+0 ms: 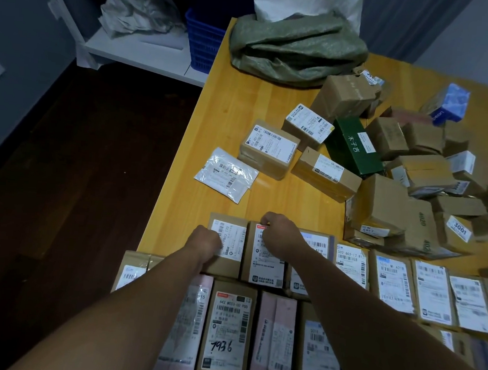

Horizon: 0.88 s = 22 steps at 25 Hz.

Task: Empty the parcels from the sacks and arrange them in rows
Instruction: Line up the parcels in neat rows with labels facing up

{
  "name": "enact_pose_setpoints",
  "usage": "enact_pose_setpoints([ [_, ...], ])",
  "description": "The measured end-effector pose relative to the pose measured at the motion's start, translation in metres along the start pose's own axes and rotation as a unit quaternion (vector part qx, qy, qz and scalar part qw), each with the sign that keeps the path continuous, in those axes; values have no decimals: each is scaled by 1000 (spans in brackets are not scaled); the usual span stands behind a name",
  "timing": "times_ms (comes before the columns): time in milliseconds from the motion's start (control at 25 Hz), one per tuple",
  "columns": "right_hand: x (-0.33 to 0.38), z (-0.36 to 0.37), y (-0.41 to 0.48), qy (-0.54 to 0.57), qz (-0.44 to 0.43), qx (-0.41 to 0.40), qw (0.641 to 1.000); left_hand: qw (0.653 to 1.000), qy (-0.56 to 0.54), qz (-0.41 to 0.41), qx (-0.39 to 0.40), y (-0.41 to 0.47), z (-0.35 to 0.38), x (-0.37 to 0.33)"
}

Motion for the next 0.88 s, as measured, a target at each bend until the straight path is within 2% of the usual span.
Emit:
enact_pose_setpoints([
  [160,3,-5,-1,-6,-9,-1,1000,999,-12,-2,-48,-3,-8,-8],
  [400,-36,-49,-8,4,26,-53,998,990,29,99,-92,-17,18,-69],
  [560,-80,-76,-10,5,69,-90,994,985,103,53,-130,-23,38,-86],
  [680,-100,-80,-8,17,84,-87,992,979,148,19,-136,-24,39,-77],
  [880,-75,-59,-1,27,24,-38,999,977,174,1,-126,-20,35,-63],
])
Point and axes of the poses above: each hand's wrist, its own y-axis towards the middle knuckle, its own z-axis out of the palm, x = y × z, the point moved 4 cm from there along y, towards the middle knuckle, and after that the axes turned 13 degrees about -y, right-handed, at the moved point
